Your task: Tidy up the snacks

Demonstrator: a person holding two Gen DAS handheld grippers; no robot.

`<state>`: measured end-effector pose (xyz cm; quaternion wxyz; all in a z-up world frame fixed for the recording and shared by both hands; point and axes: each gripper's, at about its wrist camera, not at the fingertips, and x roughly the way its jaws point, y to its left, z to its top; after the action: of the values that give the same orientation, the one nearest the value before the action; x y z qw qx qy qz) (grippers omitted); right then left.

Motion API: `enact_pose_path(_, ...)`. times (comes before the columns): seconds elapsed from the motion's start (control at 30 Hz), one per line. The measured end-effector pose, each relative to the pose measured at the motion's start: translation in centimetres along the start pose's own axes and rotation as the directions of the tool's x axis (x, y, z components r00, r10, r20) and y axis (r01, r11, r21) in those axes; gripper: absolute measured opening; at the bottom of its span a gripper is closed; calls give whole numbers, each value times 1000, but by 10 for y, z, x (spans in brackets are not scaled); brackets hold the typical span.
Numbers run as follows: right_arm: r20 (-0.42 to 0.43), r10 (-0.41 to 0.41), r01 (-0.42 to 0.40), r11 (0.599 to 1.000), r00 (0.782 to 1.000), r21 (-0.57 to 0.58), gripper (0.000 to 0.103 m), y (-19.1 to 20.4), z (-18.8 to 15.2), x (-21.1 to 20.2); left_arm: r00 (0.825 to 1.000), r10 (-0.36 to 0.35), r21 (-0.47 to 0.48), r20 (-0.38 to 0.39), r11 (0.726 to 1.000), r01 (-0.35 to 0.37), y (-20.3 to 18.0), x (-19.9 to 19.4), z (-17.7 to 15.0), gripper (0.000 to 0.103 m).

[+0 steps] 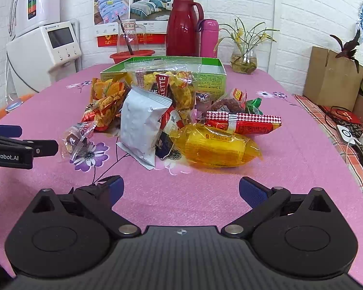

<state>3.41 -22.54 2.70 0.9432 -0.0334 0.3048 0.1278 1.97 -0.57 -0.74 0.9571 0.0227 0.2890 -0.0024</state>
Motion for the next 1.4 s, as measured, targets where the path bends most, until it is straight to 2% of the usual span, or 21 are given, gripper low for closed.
enact_pose_path(0.57, 14, 32, -32, 999, 999, -5, 103, -3, 4, 8, 1000, 9, 15, -11, 1000, -9, -4, 6, 9, 91)
enact_pose_path(1.17, 23, 70, -70, 997, 997, 41, 103, -9, 2, 12, 1000, 1, 29, -19, 1000, 0, -10, 8, 11, 91)
enact_pose_path(1.4, 83, 91, -97, 992, 992, 77, 103, -10, -1, 12, 1000, 1, 10, -22, 1000, -1, -5, 11, 12, 91)
